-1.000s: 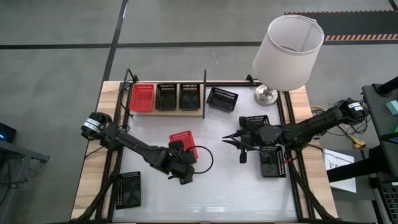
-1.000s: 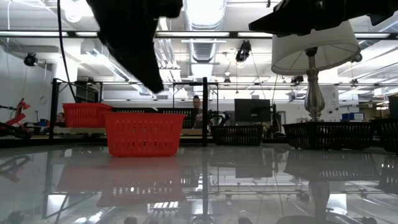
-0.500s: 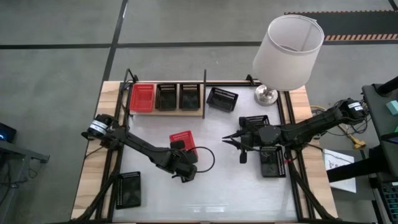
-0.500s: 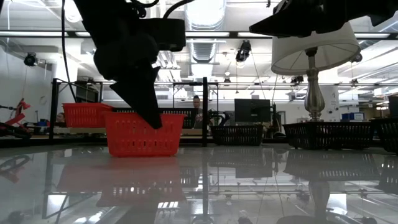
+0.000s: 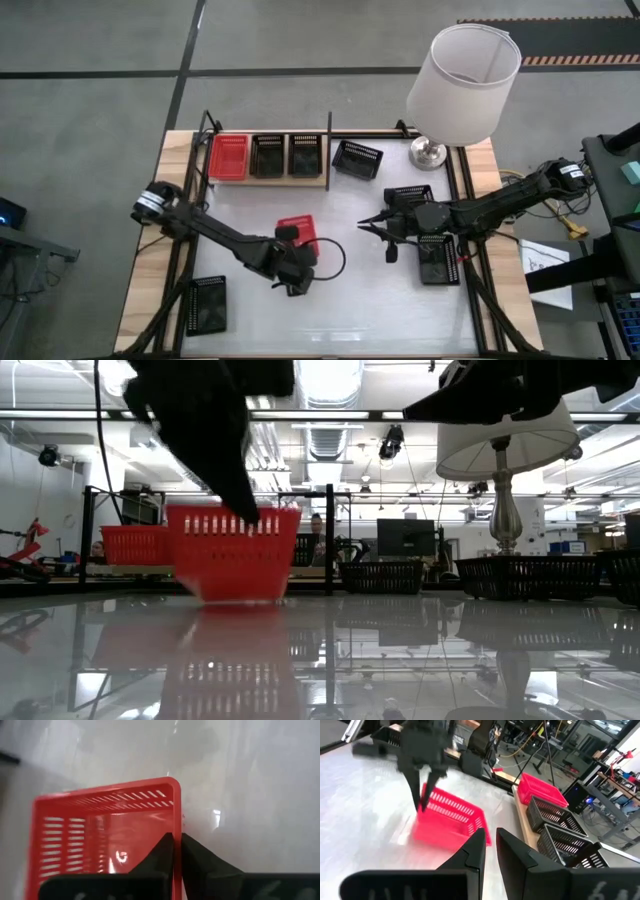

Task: Stack baskets on shelf by color
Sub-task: Stack the red basket on top of the red basket on the shelf

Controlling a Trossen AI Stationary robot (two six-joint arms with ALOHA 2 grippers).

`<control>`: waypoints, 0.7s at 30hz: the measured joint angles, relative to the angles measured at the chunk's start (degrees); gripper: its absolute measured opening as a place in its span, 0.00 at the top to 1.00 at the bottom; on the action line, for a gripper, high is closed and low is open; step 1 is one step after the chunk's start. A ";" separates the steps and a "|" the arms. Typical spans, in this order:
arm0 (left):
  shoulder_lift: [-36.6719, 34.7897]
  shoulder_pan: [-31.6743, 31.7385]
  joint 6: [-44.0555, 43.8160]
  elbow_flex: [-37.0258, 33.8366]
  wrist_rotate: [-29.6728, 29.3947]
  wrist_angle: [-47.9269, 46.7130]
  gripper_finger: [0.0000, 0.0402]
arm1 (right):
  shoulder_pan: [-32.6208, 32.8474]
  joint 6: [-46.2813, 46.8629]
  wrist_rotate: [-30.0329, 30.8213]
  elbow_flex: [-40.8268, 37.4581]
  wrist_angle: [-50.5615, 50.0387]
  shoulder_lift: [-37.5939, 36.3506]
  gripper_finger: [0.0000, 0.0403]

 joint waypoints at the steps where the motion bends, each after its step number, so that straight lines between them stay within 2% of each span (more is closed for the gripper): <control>1: -0.59 -0.31 1.57 0.64 -0.04 -0.68 0.99 | 0.00 -0.02 0.00 0.00 -0.26 0.00 0.90; 7: -4.89 -1.64 12.63 3.72 -0.69 -8.89 1.00 | 0.00 -0.02 0.00 0.00 -0.83 0.00 0.90; 11: -10.48 -1.95 20.74 3.39 -1.10 -15.05 1.00 | 0.00 -0.04 -0.02 0.00 -0.85 0.00 0.90; 18: -24.18 0.20 25.35 1.22 -8.05 -29.25 1.00 | 0.00 -0.05 -0.04 0.00 -0.85 0.00 0.90; 21: -30.40 2.83 25.98 -0.02 -9.94 -31.77 1.00 | 0.00 -0.46 -0.07 0.00 -0.80 0.00 0.90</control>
